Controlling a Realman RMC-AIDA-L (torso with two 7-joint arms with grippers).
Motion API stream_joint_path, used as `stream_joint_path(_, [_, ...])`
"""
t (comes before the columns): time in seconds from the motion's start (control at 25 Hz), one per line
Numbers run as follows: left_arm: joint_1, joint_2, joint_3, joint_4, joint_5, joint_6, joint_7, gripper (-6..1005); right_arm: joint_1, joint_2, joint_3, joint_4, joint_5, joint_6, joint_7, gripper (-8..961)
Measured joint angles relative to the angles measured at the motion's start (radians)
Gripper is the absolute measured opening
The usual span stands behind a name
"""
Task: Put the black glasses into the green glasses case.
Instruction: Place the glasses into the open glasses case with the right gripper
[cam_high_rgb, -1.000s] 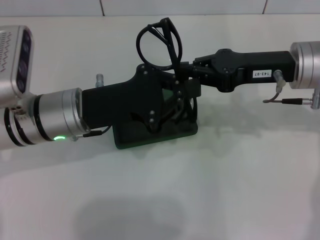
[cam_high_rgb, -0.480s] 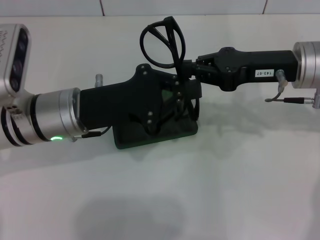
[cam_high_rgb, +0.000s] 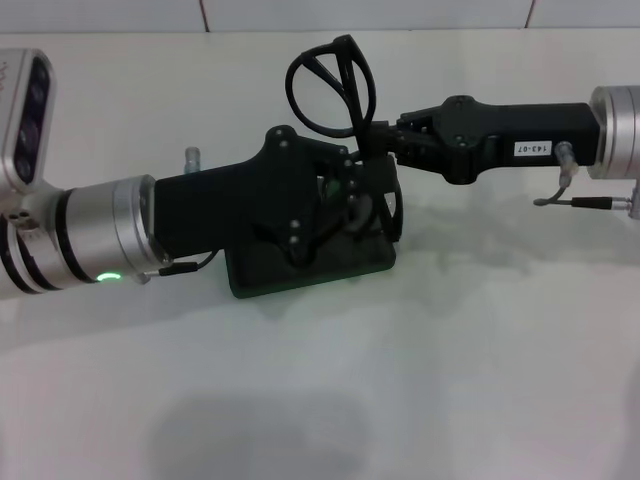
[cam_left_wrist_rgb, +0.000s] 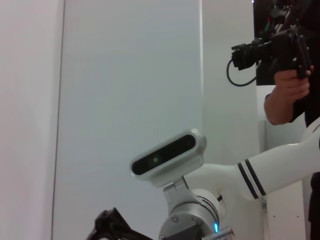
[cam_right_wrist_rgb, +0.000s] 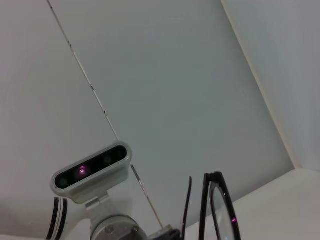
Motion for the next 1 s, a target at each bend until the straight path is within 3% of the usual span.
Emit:
stream_joint_path(0.76, [0.005, 0.007, 0.002, 0.001, -0.018, 0.007, -0.011, -2, 0.000, 0.002, -0.008, 0.000, -0.003, 0.001, -0.008, 79])
stream_joint_path(1.0, [0.098, 0.020, 0.008, 0.063, 0.028, -0.004, -0.021, -2, 0.001, -0.001, -0.009, -0.034, -0.044, 0.034, -0.045, 80])
